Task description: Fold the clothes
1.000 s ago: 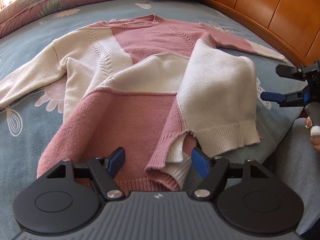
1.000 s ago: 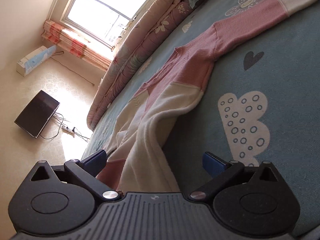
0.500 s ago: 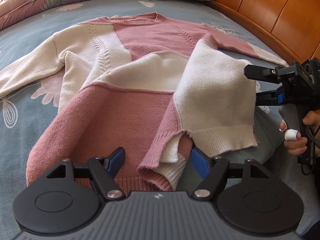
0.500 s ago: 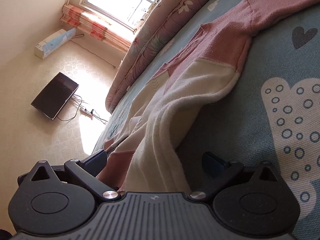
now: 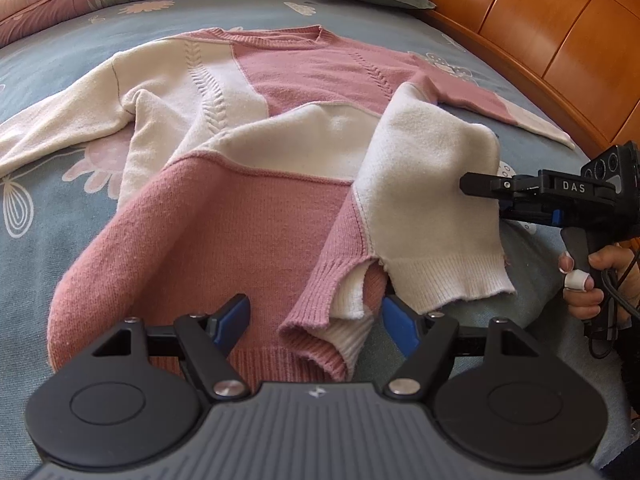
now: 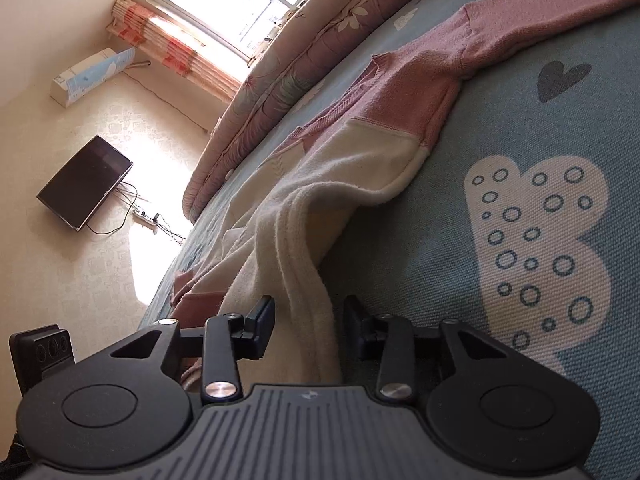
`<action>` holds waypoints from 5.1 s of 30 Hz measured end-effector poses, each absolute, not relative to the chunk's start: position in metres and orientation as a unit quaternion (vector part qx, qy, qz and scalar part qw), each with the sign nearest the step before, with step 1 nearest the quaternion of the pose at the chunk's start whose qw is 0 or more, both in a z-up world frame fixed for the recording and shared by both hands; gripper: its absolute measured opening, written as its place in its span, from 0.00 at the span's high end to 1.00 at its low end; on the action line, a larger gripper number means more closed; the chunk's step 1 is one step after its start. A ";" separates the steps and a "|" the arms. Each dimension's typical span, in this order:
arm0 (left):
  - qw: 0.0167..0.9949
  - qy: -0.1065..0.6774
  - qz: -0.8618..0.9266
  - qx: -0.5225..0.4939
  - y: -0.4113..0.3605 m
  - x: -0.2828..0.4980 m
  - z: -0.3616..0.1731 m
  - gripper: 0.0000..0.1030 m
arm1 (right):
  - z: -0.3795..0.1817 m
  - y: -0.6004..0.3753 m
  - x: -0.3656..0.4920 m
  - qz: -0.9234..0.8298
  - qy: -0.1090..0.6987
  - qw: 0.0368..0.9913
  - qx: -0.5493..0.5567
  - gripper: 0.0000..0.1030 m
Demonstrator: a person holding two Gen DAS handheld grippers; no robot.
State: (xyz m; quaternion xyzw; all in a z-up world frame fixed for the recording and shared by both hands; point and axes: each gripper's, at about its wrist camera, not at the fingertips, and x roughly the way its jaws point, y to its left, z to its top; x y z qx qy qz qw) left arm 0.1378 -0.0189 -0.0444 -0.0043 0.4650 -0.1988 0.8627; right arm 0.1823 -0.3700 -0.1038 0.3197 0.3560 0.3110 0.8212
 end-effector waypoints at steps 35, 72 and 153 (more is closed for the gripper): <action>0.869 0.441 -0.226 0.004 -0.039 0.135 -0.017 0.28 | -0.039 -0.437 0.126 0.210 0.419 0.858 0.211 0.89; 0.886 0.427 -0.142 -0.114 0.072 0.185 0.003 0.28 | -0.023 -0.482 0.121 0.142 0.411 0.882 0.180 0.56; 0.827 0.428 -0.082 -0.355 0.129 0.141 -0.065 0.33 | -0.003 -0.373 0.122 0.231 0.355 0.876 0.232 0.48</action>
